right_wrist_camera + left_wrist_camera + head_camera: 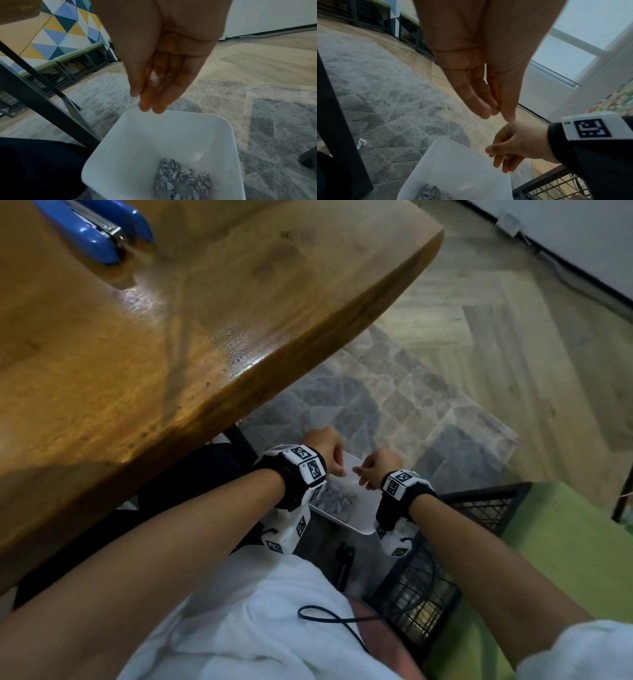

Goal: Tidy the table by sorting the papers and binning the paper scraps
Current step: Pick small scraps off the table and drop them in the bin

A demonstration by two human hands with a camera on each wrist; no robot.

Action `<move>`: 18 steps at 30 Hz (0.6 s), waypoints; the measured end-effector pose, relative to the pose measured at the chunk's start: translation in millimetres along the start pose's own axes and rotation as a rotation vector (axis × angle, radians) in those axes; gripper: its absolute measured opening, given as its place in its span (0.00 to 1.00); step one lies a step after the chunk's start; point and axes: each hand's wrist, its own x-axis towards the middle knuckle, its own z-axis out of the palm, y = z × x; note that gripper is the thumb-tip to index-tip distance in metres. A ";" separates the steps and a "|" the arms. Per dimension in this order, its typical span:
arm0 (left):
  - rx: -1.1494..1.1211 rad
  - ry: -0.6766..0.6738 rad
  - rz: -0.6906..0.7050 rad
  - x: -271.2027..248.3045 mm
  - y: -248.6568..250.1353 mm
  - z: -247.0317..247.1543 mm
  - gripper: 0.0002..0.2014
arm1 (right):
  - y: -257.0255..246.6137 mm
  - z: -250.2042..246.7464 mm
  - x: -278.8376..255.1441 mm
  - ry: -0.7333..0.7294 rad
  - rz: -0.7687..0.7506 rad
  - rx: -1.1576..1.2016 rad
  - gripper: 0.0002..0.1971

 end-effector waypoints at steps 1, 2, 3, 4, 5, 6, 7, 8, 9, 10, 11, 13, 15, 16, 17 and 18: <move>0.016 -0.003 -0.009 0.0 0.0 -0.8 0.10 | 1.0 0.9 0.0 0.013 -0.020 -0.019 0.07; 0.030 0.000 -0.018 -0.1 0.1 -1.8 0.10 | 1.9 1.7 1.3 0.021 -0.032 -0.062 0.15; 0.046 0.003 -0.037 -0.4 0.5 -2.5 0.13 | 1.9 3.4 1.2 0.023 -0.042 -0.085 0.19; 0.060 0.010 -0.052 0.8 -0.1 -2.0 0.17 | 0.1 4.4 -0.1 0.018 -0.044 -0.091 0.17; 0.081 0.018 -0.069 2.1 0.1 -1.6 0.21 | -1.6 5.0 -2.2 0.010 -0.045 -0.113 0.11; 0.100 0.031 -0.075 3.2 -0.7 -0.7 0.22 | -1.7 7.2 -2.4 0.023 -0.038 -0.131 0.13; 0.103 0.035 -0.081 3.2 -1.1 0.0 0.22 | -1.1 8.6 -2.2 0.033 -0.038 -0.144 0.19; 0.104 0.021 -0.073 2.0 -1.1 -0.2 0.20 | -2.6 9.1 -4.0 0.036 -0.037 -0.169 0.21; 0.101 -0.001 -0.066 1.2 -1.2 -0.7 0.15 | -3.7 10.1 -4.9 0.040 -0.047 -0.172 0.19; 0.095 -0.009 -0.051 -0.8 -1.8 -1.3 0.10 | -6.0 10.8 -6.3 0.024 -0.061 -0.213 0.13; 0.097 -0.012 -0.042 -3.8 -1.7 -2.6 0.12 | -6.3 11.6 -6.3 0.017 -0.091 -0.245 0.11; 0.094 -0.041 -0.013 -8.7 -0.8 -6.5 0.18 | -6.0 12.6 -6.8 -0.034 -0.155 -0.327 0.29; 0.110 -0.083 -0.020 -11.3 0.8 -11.6 0.17 | -7.4 11.5 -8.4 -0.047 -0.159 -0.352 0.22; 0.120 -0.092 -0.028 -12.4 0.9 -14.1 0.13 | -10.1 10.6 -10.1 -0.056 -0.140 -0.335 0.12; 0.148 -0.091 -0.030 -14.2 1.3 -15.7 0.10 | -11.1 9.7 -10.4 -0.029 -0.133 -0.310 0.10; 0.189 -0.081 -0.030 -15.3 1.0 -16.2 0.12 | -11.5 9.3 -9.2 0.003 -0.131 -0.289 0.17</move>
